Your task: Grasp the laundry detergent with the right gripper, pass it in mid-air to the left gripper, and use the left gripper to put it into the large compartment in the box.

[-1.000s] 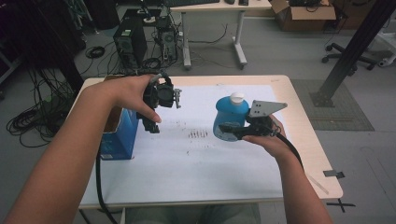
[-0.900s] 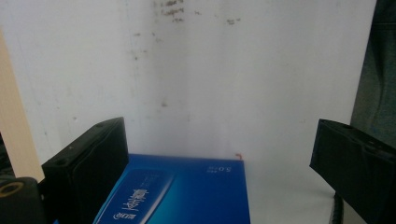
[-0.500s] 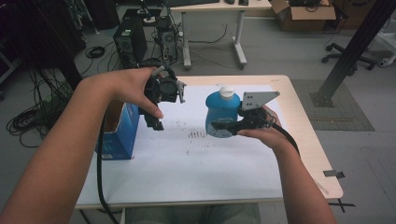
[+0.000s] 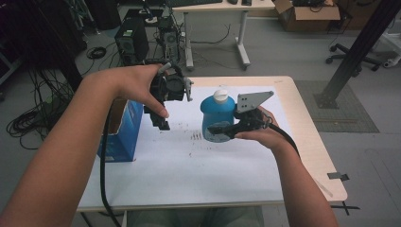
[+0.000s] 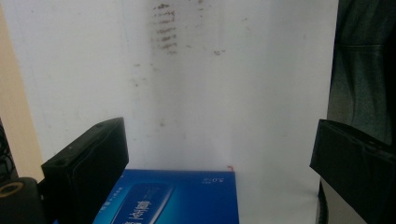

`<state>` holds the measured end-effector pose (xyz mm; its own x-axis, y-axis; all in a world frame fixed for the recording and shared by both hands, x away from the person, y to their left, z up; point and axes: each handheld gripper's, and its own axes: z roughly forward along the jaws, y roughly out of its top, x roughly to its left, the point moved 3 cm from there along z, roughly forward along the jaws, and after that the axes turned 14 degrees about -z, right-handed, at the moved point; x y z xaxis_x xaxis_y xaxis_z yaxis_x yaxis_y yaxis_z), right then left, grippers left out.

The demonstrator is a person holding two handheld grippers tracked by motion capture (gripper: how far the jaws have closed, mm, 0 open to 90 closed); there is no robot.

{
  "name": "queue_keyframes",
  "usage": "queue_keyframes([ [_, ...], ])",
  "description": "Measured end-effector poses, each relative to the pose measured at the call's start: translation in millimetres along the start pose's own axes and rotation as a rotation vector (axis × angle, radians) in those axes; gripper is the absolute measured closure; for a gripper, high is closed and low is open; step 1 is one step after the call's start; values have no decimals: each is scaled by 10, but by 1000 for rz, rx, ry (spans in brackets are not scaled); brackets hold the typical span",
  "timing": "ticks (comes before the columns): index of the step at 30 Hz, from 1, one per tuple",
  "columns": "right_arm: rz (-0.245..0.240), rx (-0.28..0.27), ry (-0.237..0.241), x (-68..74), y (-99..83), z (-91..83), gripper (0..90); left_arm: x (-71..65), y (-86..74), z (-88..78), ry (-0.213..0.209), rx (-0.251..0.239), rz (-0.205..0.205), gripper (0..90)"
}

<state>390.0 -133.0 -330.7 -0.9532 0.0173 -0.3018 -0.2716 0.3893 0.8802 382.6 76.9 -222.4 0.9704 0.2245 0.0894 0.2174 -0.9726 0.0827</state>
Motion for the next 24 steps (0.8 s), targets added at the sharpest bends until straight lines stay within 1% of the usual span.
queue_keyframes([
  [12,-2,4,45,25,-29,200,455,-14,44,-30,2,7,3,45],
  [24,-7,-20,66,80,-21,384,455,-37,95,-22,3,11,5,45],
])
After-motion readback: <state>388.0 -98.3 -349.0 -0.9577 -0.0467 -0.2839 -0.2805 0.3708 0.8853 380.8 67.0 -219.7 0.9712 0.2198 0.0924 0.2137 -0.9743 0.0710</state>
